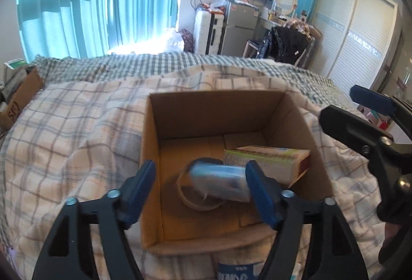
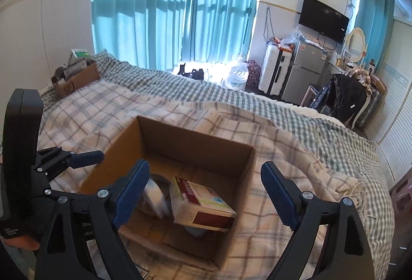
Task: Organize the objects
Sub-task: 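Lift both items over the cardboard box and open both grippers inside it, then withdraw both grippers from the box toward the remaining items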
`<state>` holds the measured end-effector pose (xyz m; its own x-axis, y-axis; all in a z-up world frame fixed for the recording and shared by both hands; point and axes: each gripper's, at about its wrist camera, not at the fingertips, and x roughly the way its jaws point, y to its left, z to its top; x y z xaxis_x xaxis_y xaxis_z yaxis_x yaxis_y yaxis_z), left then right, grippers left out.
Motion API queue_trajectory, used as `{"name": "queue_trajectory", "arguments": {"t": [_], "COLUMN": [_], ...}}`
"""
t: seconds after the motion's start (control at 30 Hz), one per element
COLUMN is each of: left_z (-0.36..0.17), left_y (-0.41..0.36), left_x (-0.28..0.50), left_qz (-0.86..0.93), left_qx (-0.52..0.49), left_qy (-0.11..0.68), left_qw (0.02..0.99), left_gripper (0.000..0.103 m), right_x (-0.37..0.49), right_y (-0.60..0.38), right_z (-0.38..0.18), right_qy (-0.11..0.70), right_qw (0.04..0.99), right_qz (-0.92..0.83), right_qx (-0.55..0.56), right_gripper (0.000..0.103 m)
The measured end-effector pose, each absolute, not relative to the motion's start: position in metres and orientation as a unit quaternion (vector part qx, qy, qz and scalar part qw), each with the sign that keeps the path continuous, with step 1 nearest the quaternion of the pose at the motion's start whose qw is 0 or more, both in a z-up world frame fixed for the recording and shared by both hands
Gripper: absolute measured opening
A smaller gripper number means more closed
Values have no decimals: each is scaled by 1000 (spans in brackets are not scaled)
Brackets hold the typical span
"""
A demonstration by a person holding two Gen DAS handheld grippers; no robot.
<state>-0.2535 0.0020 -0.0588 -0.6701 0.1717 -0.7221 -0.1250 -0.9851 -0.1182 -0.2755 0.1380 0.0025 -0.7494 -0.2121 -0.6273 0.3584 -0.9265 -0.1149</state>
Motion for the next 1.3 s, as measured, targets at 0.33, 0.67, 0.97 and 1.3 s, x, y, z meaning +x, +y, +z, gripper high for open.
{"name": "queue_trajectory", "arguments": {"t": [0.33,0.67,0.97,1.3], "left_z": [16,44,-2,-90], "left_y": [-11,-16,-25,-30], "left_x": [-172,-103,-74,-74], "left_qz": [936,951,947,922], "left_qx": [-347,-306,-320,-386], "left_qy": [-10,-7,-25,-20], "left_qw": [64,38,29,0], "left_gripper": [83,94,94,94], "right_x": [-186,-109,-79,-104], "right_y": [159,172,172,161], "right_z": [84,99,59,-48], "right_qy": [116,124,115,106], "right_qw": [145,141,139,150], "right_qz": [-946,-948,-947,-909], "right_qx": [266,256,265,375], "right_gripper": [88,88,88,88]}}
